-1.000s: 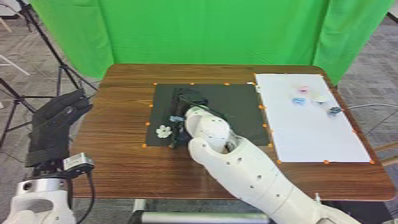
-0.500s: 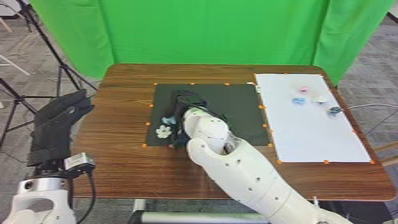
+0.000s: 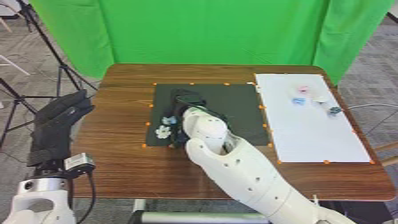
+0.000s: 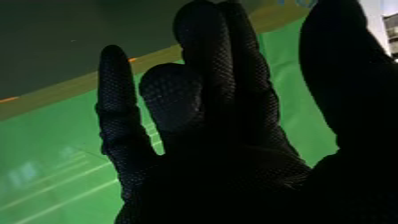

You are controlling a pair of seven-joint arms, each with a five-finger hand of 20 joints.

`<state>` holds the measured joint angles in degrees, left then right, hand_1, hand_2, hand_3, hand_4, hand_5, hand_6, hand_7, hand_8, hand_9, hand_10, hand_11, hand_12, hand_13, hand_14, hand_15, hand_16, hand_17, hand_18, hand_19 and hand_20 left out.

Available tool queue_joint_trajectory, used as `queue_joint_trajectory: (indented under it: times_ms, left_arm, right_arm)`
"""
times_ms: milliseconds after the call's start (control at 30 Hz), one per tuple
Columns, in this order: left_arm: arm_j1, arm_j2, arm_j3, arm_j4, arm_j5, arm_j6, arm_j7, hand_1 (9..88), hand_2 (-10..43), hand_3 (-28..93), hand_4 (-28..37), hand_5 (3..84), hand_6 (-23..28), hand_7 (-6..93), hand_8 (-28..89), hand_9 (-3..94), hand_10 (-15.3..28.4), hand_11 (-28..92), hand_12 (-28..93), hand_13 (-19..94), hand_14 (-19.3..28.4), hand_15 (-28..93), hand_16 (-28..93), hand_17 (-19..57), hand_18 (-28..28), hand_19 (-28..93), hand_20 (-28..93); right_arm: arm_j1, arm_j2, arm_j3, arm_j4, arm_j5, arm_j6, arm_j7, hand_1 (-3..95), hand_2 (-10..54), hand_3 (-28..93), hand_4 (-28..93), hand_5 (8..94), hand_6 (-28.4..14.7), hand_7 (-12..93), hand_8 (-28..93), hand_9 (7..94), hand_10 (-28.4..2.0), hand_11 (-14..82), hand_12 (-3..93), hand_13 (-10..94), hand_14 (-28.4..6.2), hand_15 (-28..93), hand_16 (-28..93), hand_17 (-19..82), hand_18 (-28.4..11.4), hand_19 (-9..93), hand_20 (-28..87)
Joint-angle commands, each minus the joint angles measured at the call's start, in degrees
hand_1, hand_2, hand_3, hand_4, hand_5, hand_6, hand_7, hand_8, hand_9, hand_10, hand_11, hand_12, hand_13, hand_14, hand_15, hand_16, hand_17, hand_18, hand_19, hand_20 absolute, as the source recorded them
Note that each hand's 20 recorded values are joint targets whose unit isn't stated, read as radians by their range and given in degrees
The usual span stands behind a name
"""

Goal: Arrange flowers

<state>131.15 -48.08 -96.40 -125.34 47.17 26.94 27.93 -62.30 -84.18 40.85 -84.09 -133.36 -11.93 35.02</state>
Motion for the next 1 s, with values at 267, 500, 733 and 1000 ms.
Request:
queue_joint_trajectory:
  times_ms: [267, 500, 733, 1000]
  left_arm:
    - [0.70, -0.69, -0.14, -0.32, 0.80, -0.20, -0.33, 28.4, 1.5, 80, -15.5, 40.7, 11.1, 22.8, -13, 32.9, 19.5, 45, 10, 21, 24.3, 66, -17, -12.5, 19.5, 53, 11]
    - [0.90, -0.98, -0.32, -0.36, 1.00, -0.38, -0.49, 28.5, 1.4, 80, -15.4, 40.7, 11.1, 22.9, -13, 32.9, 19.5, 45, 10, 21, 24.2, 66, -17, -12.5, 19.5, 53, 11]
    - [0.23, -0.89, 0.06, -0.15, 1.16, -0.63, -0.58, 28.6, 1.4, 80, -15.4, 40.7, 11.1, 22.9, -13, 33.0, 19.5, 45, 10, 21, 24.2, 67, -17, -12.5, 19.5, 53, 11]
    - [0.44, -1.06, -0.10, -0.10, 1.00, -0.52, -0.36, 28.7, 1.4, 80, -15.3, 40.7, 11.1, 23.0, -13, 33.3, 19.6, 45, 10, 21, 24.3, 67, -17, -12.5, 19.5, 53, 11]
  right_arm:
    - [1.48, 0.11, -0.70, 0.01, -0.41, 1.51, 0.48, 39.4, -9.5, 81, -28, 61.6, -7.4, 23, -13, 63.3, -15.3, 50.2, 28.4, 63, -12.8, 85, 21, 14, -26.9, 71, 18]
    - [2.85, 1.52, -3.42, 0.09, 1.16, 7.30, 1.23, 41.1, -9.5, 81, -28, 61.6, -7.2, 24, -14, 63.2, -14.0, 49.1, 30.0, 63, -12.4, 86, 20, 15, -26.6, 71, 18]
    - [0.97, -0.13, -0.85, -0.23, -1.25, 1.91, -0.57, 44.7, -9.5, 79, -28, 62.4, -7.0, 25, -14, 64.6, -11.4, 45.5, 34.4, 63, -11.7, 86, 20, 15, -26.4, 71, 17]
    - [1.11, 0.35, -1.21, 0.55, -0.05, 4.40, -0.40, 51.5, -9.5, 79, -28, 61.9, -5.7, 29, -6, 66.3, -8.3, 44.7, 38.4, 64, -7.8, 85, 26, 16, -24.0, 70, 17]
